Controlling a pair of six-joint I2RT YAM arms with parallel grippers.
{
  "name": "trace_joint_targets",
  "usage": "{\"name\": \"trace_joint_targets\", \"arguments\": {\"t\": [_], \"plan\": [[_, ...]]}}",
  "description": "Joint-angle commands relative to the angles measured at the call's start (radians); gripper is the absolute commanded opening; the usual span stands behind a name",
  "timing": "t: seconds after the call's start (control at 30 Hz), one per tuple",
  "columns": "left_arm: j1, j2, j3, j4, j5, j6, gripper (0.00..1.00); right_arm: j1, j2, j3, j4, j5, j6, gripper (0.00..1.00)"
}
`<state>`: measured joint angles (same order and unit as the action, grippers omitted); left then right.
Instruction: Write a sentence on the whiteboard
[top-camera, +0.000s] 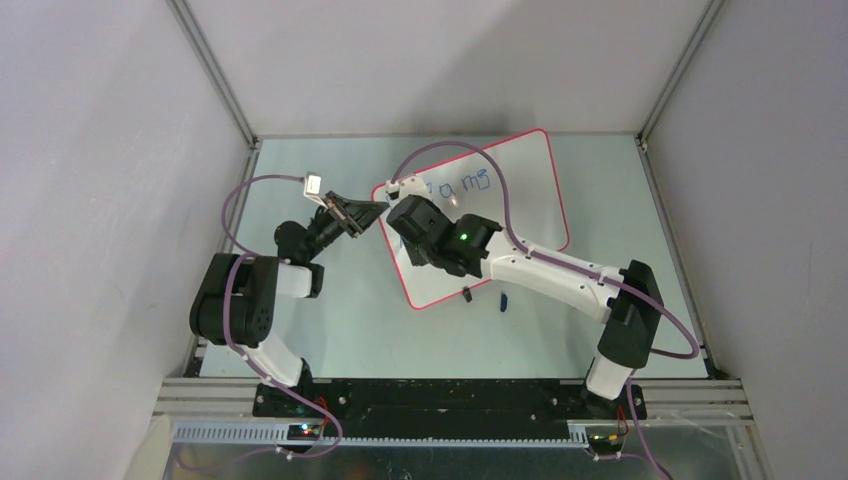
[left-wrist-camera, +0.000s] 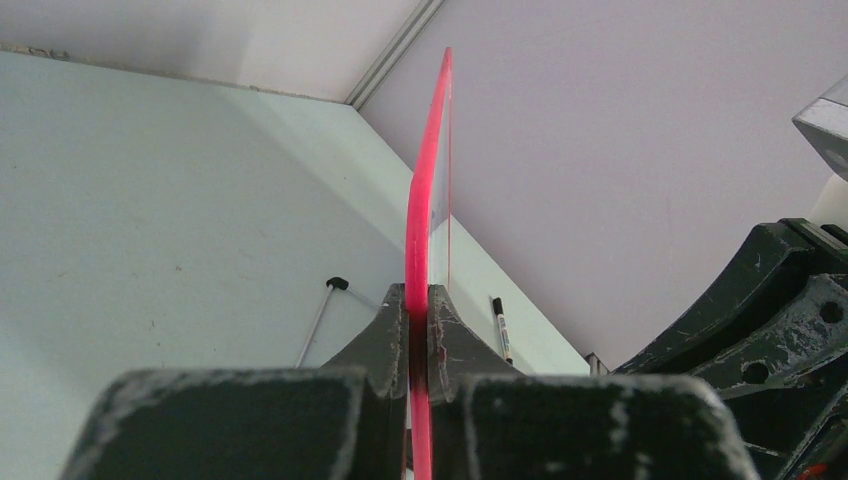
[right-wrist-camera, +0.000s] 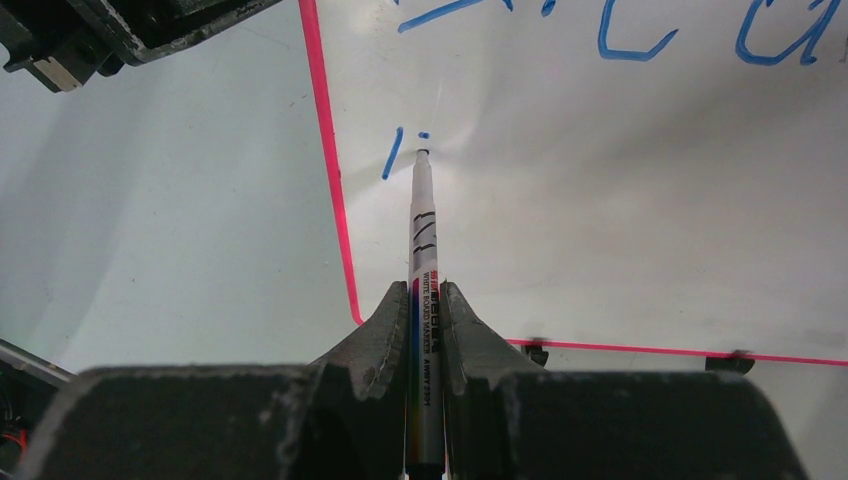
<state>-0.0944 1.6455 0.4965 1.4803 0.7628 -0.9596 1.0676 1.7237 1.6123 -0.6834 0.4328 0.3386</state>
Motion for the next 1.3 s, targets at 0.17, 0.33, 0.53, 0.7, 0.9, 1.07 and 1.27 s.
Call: {"name": "trace_joint_targets", "arguments": {"t": [0.17, 0.33, 0.53, 0.7, 0.9, 1.07, 1.27], "plan": [[-0.013, -0.028, -0.013, 0.052, 0.020, 0.067, 0.00, -0.003, 0.001, 0.013, -0.003, -0.005, 0.019, 0.00], [-0.014, -0.028, -0.013, 0.052, 0.020, 0.067, 0.00, 0.005, -0.016, -0.008, -0.007, -0.008, 0.025, 0.00], [-0.014, -0.029, -0.015, 0.052, 0.021, 0.068, 0.00, 0.017, -0.014, -0.026, -0.019, -0.013, 0.030, 0.00], [-0.013, -0.030, -0.015, 0.052, 0.020, 0.068, 0.00, 0.028, -0.011, -0.033, -0.026, -0.011, 0.039, 0.00], [-0.014, -0.031, -0.016, 0.052, 0.020, 0.068, 0.00, 0.032, -0.030, -0.030, -0.028, 0.000, 0.038, 0.00], [-0.013, -0.030, -0.016, 0.052, 0.020, 0.068, 0.00, 0.030, -0.079, -0.031, -0.016, 0.021, 0.028, 0.00], [-0.014, -0.030, -0.016, 0.052, 0.020, 0.070, 0.00, 0.005, -0.125, -0.059, 0.004, 0.017, 0.019, 0.00]]}}
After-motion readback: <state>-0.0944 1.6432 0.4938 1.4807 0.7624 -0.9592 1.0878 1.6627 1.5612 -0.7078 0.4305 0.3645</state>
